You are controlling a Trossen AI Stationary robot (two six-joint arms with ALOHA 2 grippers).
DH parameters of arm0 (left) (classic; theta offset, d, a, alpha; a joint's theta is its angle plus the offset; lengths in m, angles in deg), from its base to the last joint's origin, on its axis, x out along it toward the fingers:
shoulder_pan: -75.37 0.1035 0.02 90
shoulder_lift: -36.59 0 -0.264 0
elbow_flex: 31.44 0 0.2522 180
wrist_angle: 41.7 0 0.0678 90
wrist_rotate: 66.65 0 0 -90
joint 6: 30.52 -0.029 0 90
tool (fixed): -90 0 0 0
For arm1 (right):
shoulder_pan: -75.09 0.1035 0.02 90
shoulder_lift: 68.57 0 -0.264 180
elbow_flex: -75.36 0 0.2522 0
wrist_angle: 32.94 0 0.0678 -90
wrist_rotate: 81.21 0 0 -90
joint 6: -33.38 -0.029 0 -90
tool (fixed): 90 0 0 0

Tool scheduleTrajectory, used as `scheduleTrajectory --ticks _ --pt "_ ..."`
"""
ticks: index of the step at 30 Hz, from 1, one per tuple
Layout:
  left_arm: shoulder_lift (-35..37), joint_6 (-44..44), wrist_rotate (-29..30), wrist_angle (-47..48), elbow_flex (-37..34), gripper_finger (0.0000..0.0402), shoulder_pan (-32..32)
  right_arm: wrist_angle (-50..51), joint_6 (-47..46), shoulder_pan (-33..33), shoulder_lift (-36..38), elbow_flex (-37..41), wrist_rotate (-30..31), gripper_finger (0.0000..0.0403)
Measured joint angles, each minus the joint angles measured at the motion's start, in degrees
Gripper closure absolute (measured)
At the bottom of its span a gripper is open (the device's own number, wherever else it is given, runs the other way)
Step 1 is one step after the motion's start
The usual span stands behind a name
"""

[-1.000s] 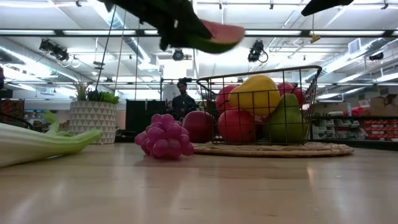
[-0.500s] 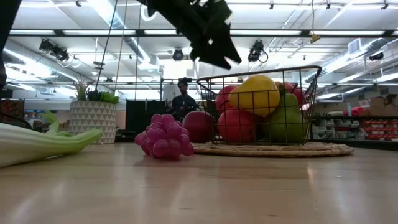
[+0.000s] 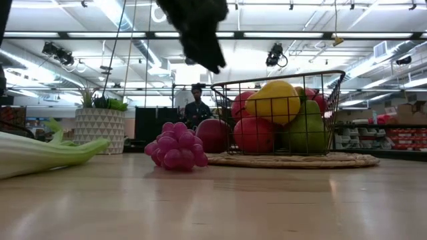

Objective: Build produce basket
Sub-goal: Put the red pomegranate into the gold wire basket

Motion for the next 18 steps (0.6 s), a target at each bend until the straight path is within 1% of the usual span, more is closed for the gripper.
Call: scheduleTrajectory --ticks 3,8,12,14,16,18 --pt "2.77 0.33 -0.14 7.39 -0.10 0.0096 -1.85 -2.48 2.14 -0.62 -1.19 0.00 0.03 0.0010" --pt "6.73 2.29 1.57 15.58 -0.94 0.0111 -5.74 -7.83 8.73 -3.08 -4.59 0.02 0.41 0.0010" --pt "8.41 4.85 1.79 16.94 -4.77 0.0119 -8.49 -12.50 15.68 -4.71 -7.54 0.02 -0.57 0.0010" --pt "8.94 5.16 2.80 16.84 -6.89 0.0122 -9.68 -15.19 18.48 -5.30 -8.73 0.02 -0.59 0.0010" --pt "9.01 5.23 5.21 16.55 -8.70 0.0126 -10.49 -17.83 20.76 -5.88 -10.02 0.02 -0.67 0.0010" --pt "9.01 5.51 8.80 16.39 -10.08 0.0130 -10.99 -21.47 23.91 -6.66 -11.21 0.02 -0.69 0.0010"
